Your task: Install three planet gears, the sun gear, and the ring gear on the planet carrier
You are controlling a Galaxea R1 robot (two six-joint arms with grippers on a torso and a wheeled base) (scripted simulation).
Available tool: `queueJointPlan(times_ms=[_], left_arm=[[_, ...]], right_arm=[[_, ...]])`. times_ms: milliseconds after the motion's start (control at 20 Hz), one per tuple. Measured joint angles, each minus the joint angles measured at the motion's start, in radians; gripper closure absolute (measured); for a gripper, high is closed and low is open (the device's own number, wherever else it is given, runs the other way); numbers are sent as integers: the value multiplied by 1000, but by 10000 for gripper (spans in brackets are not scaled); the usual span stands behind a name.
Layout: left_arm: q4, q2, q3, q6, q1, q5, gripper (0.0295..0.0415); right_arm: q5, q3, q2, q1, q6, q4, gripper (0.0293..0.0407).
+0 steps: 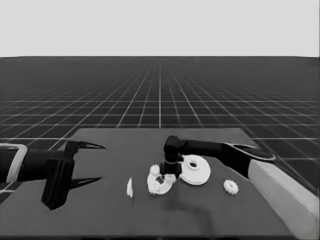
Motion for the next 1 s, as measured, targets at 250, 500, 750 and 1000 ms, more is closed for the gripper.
queueJointPlan(times_ms=[250,500,750,1000], left_arm=[[0,0,0,0,0,0,326],[0,0,0,0,0,0,326],[0,0,0,0,0,0,326],[0,0,0,0,0,0,326]], right_arm=[[0,-1,0,0,0,-1,316],[1,-1,0,-1,0,-1,315],[-52,99,-27,144,59,134,315],[-54,101,-27,154,61,145,315]])
